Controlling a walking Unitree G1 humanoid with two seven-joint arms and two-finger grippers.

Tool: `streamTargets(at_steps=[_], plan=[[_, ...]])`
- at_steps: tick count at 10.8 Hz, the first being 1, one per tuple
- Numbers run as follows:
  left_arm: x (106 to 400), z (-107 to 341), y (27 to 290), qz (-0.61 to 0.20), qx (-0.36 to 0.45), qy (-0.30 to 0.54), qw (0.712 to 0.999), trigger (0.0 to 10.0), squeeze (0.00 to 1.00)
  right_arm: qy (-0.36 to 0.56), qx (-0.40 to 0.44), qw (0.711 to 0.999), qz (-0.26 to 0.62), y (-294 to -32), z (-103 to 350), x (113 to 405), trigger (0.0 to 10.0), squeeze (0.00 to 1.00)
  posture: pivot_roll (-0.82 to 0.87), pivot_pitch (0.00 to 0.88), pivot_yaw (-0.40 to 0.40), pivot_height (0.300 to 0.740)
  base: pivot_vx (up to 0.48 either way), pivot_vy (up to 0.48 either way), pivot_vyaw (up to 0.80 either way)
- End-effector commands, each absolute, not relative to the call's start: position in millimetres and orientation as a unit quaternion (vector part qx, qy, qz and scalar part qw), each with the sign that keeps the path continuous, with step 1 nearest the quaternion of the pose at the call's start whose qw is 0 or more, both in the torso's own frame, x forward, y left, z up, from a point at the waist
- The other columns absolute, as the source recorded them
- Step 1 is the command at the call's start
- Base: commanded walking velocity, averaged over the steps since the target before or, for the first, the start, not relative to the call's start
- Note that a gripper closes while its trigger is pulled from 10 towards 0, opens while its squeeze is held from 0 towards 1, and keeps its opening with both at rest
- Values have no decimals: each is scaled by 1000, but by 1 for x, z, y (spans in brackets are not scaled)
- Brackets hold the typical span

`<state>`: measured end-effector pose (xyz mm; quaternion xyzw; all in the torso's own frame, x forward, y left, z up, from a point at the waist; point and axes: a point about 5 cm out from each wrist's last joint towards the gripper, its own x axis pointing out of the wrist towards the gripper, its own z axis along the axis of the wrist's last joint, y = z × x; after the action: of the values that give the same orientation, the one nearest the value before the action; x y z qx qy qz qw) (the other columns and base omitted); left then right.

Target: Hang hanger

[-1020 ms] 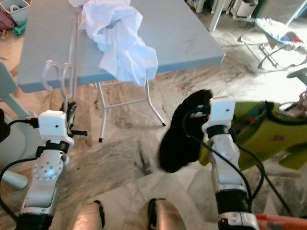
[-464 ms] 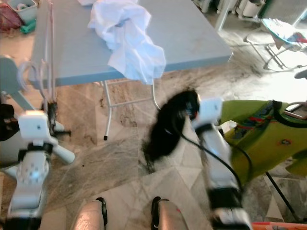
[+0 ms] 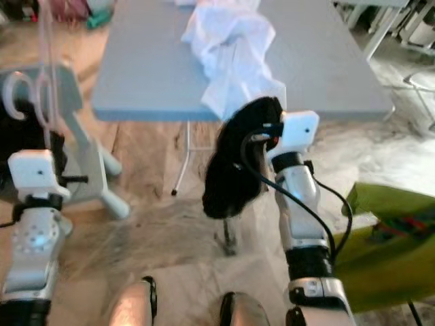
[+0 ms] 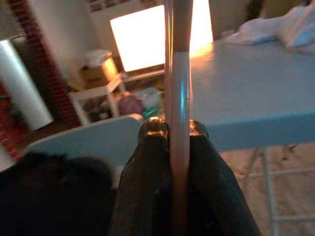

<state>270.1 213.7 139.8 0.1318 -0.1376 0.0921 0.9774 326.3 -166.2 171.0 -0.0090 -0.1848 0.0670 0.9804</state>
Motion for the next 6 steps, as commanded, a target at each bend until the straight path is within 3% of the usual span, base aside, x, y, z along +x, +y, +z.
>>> streamTargets(at_steps=[1,6], plan=[[269,136,211,88,132,-135,978,10000,0,-198,-8,979,55,-173,176,327,0,0,68,177,-64,740,285,0,0],[275,139,206,84,129,-145,977,10000,0,-250,-21,965,73,-173,211,345,0,0,63,166,-63,740,407,0,0]])
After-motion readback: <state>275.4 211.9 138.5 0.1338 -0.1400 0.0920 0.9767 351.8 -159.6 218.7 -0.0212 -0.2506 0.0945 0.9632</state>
